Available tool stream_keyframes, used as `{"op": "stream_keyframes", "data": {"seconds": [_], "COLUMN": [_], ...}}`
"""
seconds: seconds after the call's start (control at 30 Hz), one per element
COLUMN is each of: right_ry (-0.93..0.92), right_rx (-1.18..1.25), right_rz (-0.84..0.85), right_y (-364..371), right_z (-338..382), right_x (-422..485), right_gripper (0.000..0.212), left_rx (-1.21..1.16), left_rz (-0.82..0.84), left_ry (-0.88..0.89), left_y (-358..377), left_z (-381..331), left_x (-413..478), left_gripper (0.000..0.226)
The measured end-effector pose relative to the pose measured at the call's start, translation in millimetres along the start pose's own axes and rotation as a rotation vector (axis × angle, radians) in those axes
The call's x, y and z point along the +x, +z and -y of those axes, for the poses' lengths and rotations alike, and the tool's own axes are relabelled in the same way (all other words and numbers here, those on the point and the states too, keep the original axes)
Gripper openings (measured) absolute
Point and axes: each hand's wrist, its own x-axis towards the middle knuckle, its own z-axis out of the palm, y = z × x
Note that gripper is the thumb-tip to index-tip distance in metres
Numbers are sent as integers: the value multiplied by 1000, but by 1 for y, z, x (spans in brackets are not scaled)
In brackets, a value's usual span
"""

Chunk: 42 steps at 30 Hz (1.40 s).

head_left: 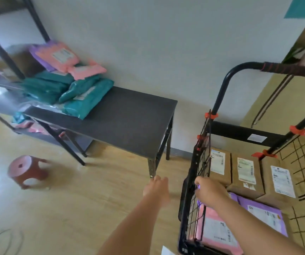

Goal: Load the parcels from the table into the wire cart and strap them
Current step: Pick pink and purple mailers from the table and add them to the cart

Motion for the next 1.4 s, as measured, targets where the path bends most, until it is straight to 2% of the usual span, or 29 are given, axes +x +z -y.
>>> {"op": "stream_keyframes", "data": {"seconds": [0.37,0.53,0.83,1.07,1.4], "right_ry": [-186,-263,-371,-431,-456], "right_rx": [-112,-158,-138,-124,-58], "right_rz": [48,80,-24,23,-45], "right_y": [59,74,60,54,-6], "right_z": [185,258,332,377,454], "right_x": [-4,-8,13,43,155], "right_gripper": [25,34,35,42,32], "left_rx": [-175,-254,-346,-342,-247], "left_rz": [-58,-179,-309,-339,-495], "left_ry": [-188,-268,-324,-365,-382], "left_y": [-23,-44,-76,-102,-214], "left_z": [176,241,291,325,366], "left_x": [-57,-76,-84,-68,19], "left_gripper": [59,57,58,59,46]}}
